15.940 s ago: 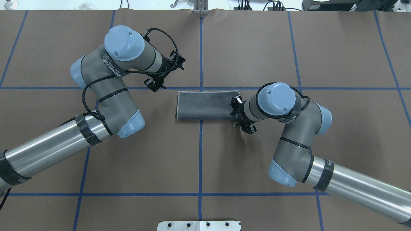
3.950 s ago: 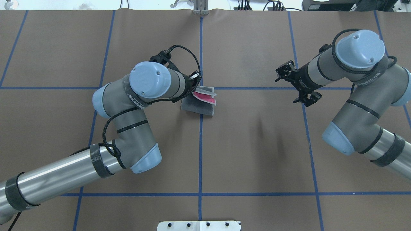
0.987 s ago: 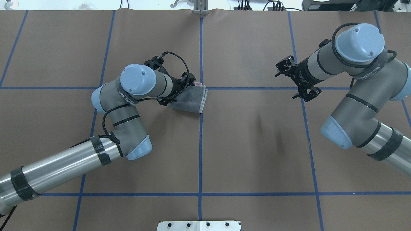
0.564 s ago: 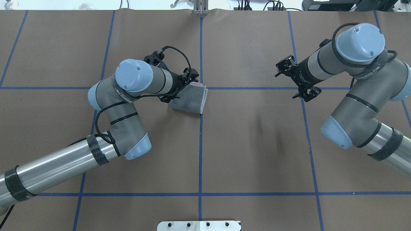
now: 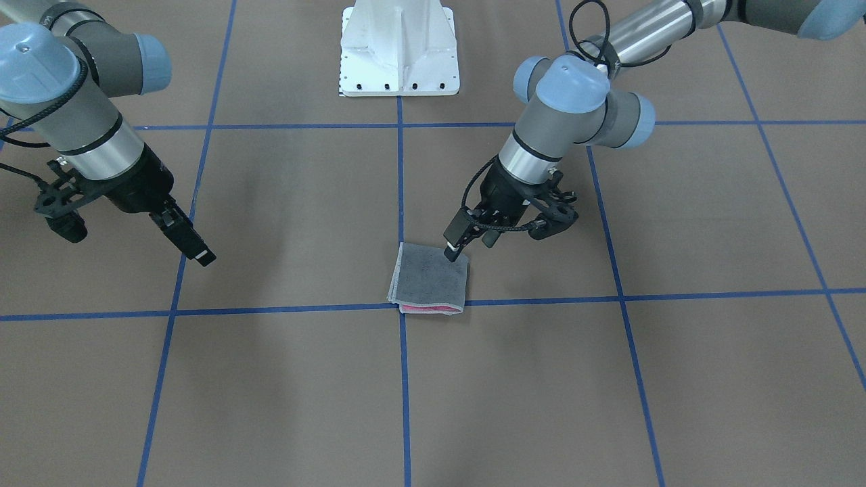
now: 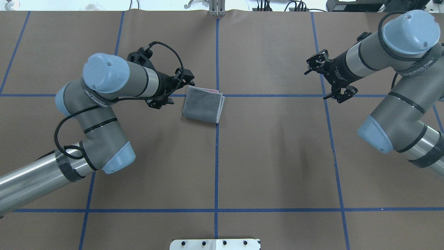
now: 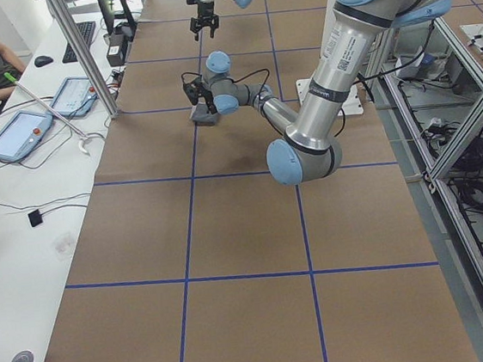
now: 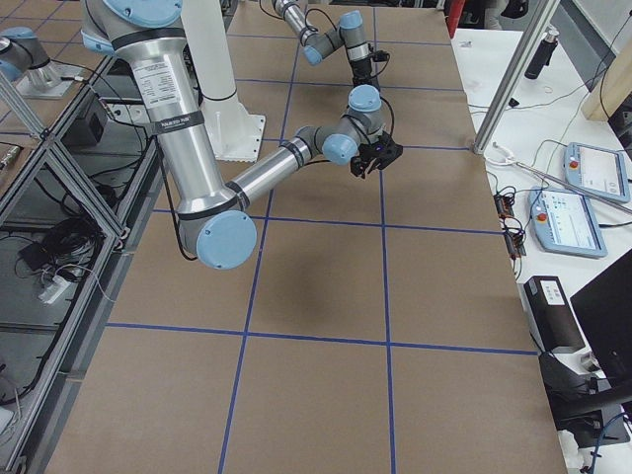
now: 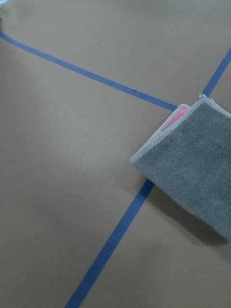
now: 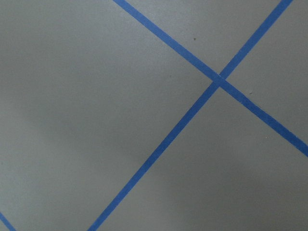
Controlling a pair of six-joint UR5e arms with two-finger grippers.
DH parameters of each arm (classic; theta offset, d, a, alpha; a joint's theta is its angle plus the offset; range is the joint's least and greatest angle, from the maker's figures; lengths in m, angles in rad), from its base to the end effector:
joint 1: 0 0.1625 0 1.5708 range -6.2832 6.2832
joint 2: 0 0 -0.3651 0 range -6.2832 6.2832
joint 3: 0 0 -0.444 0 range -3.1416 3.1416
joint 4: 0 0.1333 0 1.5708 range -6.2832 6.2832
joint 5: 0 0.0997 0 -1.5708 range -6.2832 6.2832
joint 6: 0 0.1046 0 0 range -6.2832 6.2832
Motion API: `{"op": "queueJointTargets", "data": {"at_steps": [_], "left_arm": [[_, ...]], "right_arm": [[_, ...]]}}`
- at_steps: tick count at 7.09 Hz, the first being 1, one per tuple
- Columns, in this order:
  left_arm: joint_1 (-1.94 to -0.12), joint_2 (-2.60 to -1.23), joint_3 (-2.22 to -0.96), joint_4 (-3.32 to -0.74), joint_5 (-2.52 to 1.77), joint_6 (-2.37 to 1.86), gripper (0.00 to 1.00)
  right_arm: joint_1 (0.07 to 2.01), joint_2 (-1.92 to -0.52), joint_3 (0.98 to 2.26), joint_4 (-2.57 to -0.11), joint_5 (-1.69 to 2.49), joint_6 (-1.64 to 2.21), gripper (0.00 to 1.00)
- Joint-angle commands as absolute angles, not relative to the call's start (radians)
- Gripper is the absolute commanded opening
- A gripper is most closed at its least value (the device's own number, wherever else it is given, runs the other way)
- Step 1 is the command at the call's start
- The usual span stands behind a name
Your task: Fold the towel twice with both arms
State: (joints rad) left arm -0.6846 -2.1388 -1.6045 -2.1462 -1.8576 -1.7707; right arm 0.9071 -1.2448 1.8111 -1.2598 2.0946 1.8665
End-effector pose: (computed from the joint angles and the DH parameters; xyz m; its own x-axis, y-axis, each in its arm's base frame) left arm 0.4715 -0.5188 0.1654 0.2110 -0.4181 -0.8836 0.4551 0.8420 -0.2897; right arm -0.3212 -0.5422 0.2514 0.2470 0.7254 0.6425 -0.5406 0.6534 -0.5299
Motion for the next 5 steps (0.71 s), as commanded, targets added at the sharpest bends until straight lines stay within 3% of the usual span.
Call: {"op": "queueJointTargets", "data": {"at_steps": [1, 3, 5], "left_arm": [[-0.745, -2.021, -1.826, -1.876, -1.894, -1.449, 1.0], [-0.843, -1.903, -1.962, -1.668, -1.896, -1.051, 1.0], [-1.015, -1.748, -1.954, -1.655, -1.971, -0.61, 1.0]], "right_arm": [[0.966, -1.275, 1.798, -1.27, 2.112, 1.576, 1.0], [1.096, -1.275, 1.798, -1.458, 2.178, 1.119, 1.0], [1.23, -1.278, 1.796, -1.639, 2.25, 0.698, 1.0]]}}
